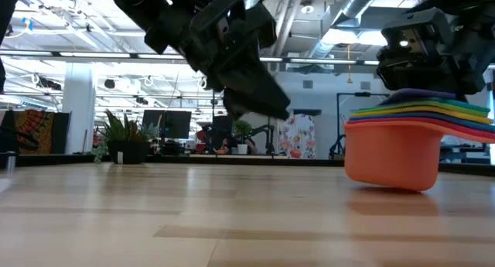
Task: Nest measuring cups in basket
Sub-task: Put the nested measuring cups into the white bin
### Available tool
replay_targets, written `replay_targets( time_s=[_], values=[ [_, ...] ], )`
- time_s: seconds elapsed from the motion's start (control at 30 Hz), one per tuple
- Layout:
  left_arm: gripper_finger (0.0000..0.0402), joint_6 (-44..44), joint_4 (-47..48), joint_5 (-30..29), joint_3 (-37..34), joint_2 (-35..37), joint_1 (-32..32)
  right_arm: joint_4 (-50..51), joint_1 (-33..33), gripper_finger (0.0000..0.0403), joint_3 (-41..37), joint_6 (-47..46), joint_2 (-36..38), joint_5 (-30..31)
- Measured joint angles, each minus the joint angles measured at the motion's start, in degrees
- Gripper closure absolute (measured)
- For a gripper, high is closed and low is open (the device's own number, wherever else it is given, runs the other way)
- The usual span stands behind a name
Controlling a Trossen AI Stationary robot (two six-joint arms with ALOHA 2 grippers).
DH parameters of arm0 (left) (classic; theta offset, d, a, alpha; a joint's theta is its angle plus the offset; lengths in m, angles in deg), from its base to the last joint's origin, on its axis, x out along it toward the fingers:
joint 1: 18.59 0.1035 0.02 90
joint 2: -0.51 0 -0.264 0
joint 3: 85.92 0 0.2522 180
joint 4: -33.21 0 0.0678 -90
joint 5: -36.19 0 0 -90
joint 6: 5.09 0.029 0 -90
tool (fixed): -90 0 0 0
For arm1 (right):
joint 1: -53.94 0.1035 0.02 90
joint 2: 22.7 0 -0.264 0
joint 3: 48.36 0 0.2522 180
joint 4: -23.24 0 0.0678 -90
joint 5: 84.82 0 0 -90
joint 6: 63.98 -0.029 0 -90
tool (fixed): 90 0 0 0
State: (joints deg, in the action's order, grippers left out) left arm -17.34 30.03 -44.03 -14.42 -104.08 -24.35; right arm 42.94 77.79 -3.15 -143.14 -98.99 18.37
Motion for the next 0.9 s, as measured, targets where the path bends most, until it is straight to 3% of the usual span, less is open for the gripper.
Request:
replay_targets(
  time_s=[0.2,0.4,0.63,0.9],
  values=[
    [0.027,2.63,11.98,-9.86,0.02,8.15,-0.8,2.0,-0.58,0.0301,3.26,3.12,-0.02,0.01],
    [0.027,2.08,24.48,-20.88,-2.71,20.27,-5.48,1.48,-1.55,0.0301,6.13,7.46,-0.34,2.03],
    [0.0284,-7.28,47.18,-31.75,-2.78,31.86,-15.03,-2.87,-2.88,0.0301,9.7,13.24,-5.63,2.73],
    [0.0306,-19.03,62.41,-38.25,-2.78,44.81,-25.08,-12.48,-4.21,0.0301,18.56,17.33,-18.4,0.97]
  ],
)
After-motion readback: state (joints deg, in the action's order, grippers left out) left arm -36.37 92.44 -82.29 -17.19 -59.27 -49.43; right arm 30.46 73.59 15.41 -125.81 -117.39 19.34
